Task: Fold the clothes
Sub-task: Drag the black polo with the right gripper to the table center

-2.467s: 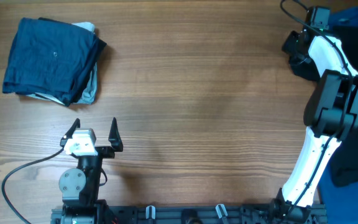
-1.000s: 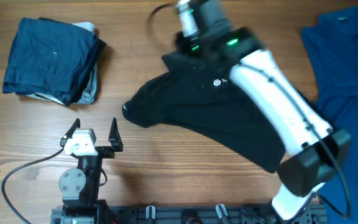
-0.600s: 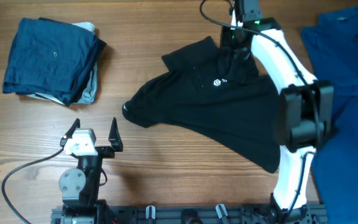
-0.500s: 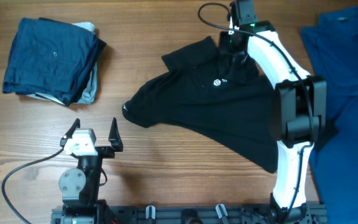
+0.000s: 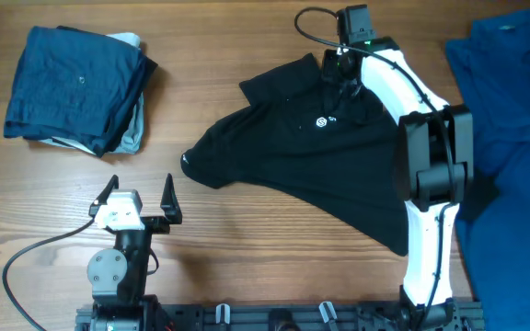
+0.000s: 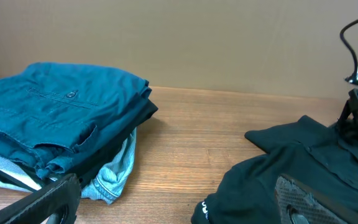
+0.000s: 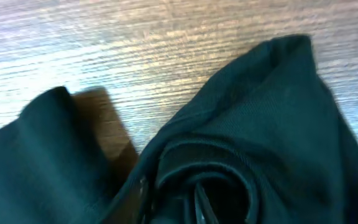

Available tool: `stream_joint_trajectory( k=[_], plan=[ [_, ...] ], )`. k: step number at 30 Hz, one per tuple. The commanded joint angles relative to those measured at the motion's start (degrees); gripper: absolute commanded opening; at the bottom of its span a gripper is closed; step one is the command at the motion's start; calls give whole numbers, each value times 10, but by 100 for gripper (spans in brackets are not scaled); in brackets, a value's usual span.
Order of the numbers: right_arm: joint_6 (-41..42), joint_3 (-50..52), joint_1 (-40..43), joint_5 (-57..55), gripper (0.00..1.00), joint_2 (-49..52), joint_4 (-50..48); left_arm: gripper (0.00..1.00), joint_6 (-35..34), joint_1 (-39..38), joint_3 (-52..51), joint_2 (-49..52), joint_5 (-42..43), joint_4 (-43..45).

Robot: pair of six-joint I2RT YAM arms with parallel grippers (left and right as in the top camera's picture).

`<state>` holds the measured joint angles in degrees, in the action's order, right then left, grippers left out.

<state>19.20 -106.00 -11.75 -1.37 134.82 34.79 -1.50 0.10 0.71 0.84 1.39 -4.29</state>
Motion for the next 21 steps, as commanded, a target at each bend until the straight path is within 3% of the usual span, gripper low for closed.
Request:
stream_joint_trajectory(
  k=[1,10,21],
  plan=[
    [17,-3,-2,-9,4,11,-17,100,11,-2,-4,-4,5,0],
    [-155,-89,43,-126,4,-28,7,100,11,-2,-4,-4,5,0],
    [-269,-88,120,-92,4,2,-214,100,11,-2,-4,-4,5,0]
  ],
)
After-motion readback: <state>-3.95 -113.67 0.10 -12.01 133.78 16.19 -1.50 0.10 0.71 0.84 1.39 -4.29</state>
